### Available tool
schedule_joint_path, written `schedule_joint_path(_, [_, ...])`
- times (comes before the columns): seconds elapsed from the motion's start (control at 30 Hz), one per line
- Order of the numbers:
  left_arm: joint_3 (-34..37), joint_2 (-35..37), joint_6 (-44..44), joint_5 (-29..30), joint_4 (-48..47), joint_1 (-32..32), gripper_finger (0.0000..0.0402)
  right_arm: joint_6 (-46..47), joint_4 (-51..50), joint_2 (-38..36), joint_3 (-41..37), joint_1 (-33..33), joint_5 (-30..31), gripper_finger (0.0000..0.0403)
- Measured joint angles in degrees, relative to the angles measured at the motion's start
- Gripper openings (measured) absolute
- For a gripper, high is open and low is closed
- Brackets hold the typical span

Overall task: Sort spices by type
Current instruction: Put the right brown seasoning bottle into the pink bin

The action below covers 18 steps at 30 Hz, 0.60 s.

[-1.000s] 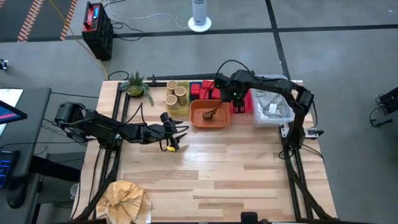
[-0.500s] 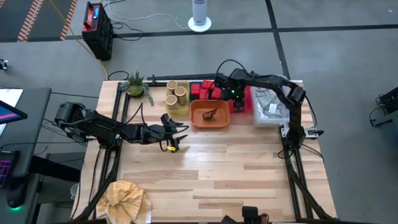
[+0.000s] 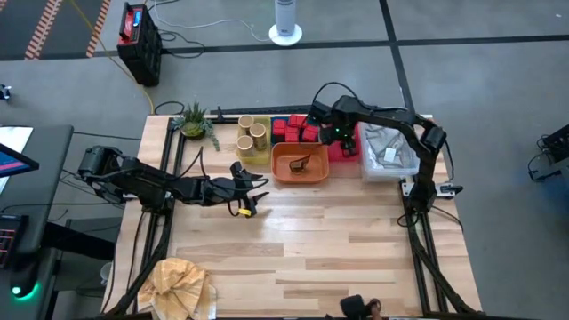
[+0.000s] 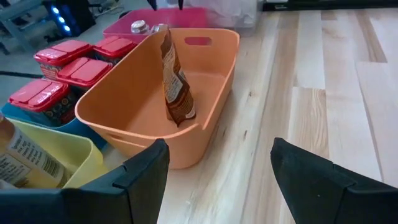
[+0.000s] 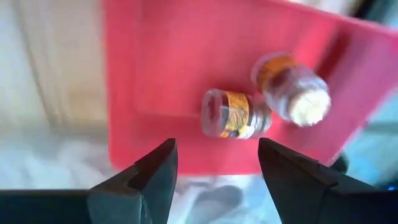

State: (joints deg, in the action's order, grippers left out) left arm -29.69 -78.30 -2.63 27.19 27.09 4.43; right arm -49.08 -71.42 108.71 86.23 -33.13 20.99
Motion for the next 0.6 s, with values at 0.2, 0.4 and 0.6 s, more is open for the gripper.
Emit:
schedule_joint_path(0.2, [0.0, 0.0, 0.5, 0.0, -2.2, 0.0, 0.027, -1.4, 5.8, 0.9, -0.2, -0.5, 0.4, 0.0253])
schedule_joint_path(0.4, [0.0, 0.0, 2.9, 0.0, -2.0, 0.0, 0.027, 12.3, 4.1, 1.0, -0.2, -2.1, -1.9, 0.0241])
schedule_joint_path(0.6, [0.0, 0.0, 3.0, 0.0, -1.5, 0.0, 0.027, 19.0, 2.4, 2.3, -0.2, -4.2, -3.0, 0.0256])
